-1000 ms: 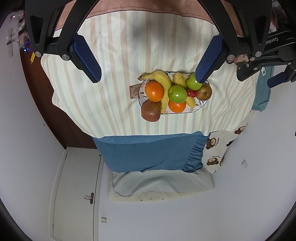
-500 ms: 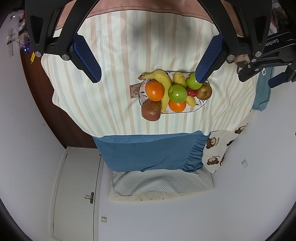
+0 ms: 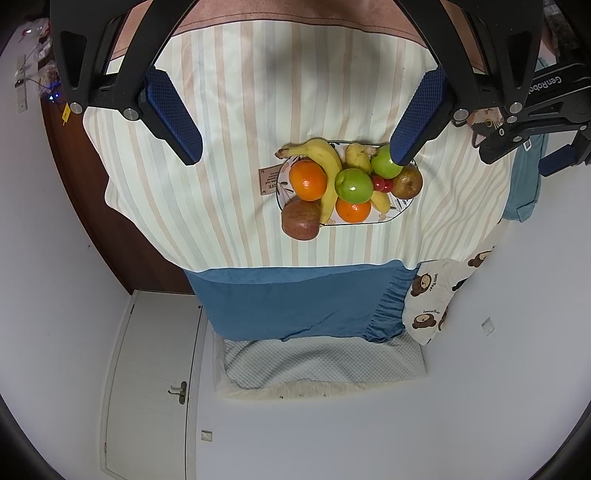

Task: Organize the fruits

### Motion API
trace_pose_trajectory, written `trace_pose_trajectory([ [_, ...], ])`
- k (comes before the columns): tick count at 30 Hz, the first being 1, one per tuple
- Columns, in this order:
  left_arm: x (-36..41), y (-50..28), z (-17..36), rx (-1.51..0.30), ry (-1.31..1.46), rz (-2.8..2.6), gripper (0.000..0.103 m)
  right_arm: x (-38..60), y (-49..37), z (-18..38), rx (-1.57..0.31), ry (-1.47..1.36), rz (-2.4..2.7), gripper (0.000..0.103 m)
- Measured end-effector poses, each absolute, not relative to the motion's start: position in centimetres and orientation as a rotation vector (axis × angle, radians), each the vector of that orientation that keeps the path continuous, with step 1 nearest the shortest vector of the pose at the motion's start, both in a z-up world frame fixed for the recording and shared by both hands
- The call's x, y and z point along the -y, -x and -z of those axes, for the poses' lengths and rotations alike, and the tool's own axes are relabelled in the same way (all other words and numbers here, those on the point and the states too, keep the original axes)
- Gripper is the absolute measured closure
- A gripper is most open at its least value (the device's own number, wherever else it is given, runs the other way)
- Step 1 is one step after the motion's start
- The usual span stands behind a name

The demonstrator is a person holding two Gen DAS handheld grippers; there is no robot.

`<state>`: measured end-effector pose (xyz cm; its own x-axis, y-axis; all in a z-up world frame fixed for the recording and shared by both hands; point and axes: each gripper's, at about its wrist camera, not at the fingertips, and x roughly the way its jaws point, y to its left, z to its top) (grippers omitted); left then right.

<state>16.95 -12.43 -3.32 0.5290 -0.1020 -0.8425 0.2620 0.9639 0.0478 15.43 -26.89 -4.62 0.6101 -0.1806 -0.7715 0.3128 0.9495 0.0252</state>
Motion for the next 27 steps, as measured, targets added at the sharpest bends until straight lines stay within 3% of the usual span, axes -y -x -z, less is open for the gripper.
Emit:
trace_pose_trajectory([
  [27,12.6,-16.7,2.1,-0.972,-0.173,0.216,0.0,27.2,-15.1,4.6,-0.872,-0.164,0.293,0.0],
])
